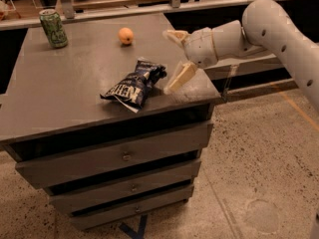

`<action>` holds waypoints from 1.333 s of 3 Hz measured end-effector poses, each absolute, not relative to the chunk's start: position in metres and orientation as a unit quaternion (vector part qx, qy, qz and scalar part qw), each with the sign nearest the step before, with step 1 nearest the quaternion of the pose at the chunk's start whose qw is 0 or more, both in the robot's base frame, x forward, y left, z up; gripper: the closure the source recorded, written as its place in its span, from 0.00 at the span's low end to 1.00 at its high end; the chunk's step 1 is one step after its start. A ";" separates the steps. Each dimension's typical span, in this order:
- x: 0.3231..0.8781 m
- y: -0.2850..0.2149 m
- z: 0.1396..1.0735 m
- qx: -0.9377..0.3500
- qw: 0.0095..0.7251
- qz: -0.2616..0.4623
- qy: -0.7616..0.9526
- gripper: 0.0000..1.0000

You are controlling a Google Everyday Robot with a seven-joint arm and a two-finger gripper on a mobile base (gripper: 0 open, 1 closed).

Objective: Move blue chip bag near green can

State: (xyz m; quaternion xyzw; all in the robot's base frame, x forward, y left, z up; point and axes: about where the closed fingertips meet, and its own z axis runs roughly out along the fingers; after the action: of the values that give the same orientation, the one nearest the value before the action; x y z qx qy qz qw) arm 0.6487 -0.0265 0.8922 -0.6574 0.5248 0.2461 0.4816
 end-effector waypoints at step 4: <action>0.656 -0.005 0.884 -0.690 0.478 0.235 0.490 0.16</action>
Offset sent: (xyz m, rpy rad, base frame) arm 0.0107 0.0183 0.0018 -0.0174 -0.0789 0.0495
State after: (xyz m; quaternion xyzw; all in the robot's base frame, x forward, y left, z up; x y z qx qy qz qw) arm 0.6563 -0.0049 0.8837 -0.6899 0.4898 0.2355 0.4781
